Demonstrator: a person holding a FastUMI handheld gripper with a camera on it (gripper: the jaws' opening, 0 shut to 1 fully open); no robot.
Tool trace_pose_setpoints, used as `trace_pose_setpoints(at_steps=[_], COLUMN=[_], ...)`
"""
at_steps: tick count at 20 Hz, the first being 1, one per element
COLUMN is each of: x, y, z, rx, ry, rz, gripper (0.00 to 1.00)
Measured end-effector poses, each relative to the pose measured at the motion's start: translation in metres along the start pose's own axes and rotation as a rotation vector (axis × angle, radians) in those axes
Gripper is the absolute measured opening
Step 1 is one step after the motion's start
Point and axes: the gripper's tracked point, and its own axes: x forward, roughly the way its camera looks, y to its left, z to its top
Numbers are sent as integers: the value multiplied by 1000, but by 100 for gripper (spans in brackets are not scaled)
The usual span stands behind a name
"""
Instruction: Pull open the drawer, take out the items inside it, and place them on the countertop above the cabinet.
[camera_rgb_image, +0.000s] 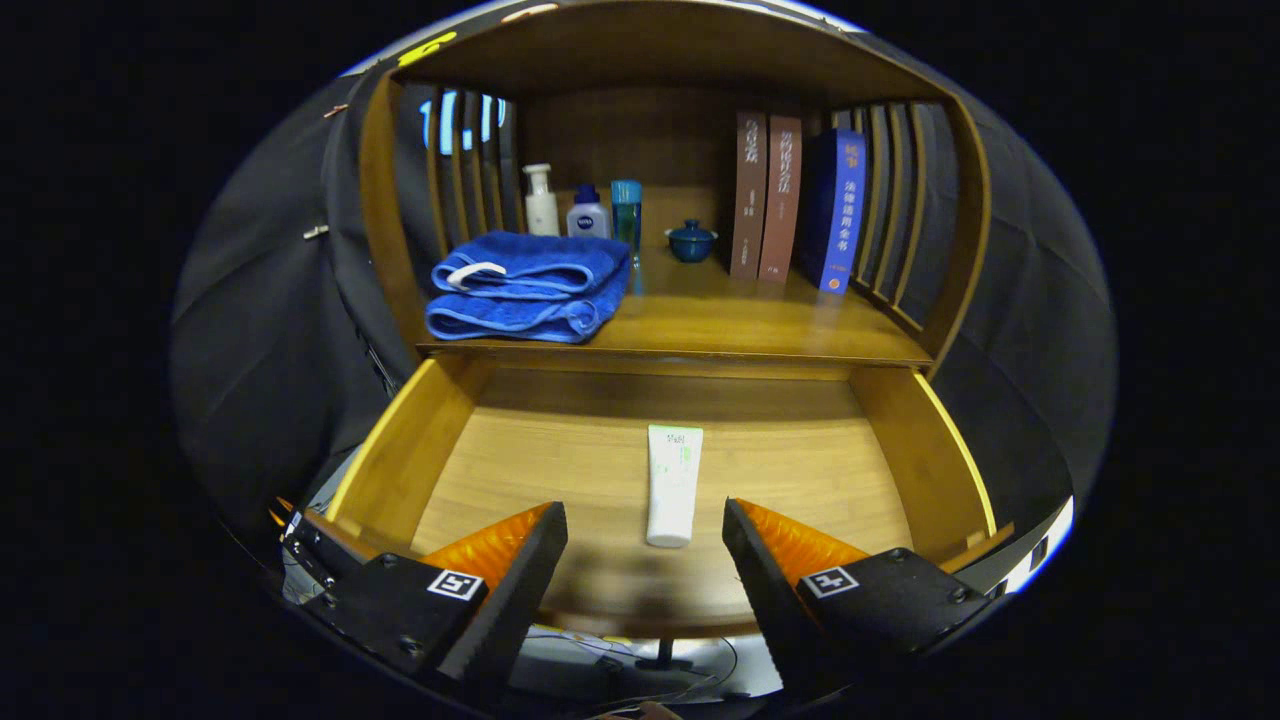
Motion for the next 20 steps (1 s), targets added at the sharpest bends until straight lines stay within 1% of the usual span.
trace_pose_setpoints(at_steps=[4, 7, 11, 16, 18, 20], x=[45, 67, 84, 97, 100, 103], y=[-6, -11, -15, -17, -20, -18], z=[0, -13, -35, -53, -58, -65], rx=[0, -1, 30, 56, 67, 62], ry=[144, 282, 420, 498, 522, 548], rz=[-7, -4, 8, 13, -1, 2], gripper=[100, 99, 99, 99, 98, 96])
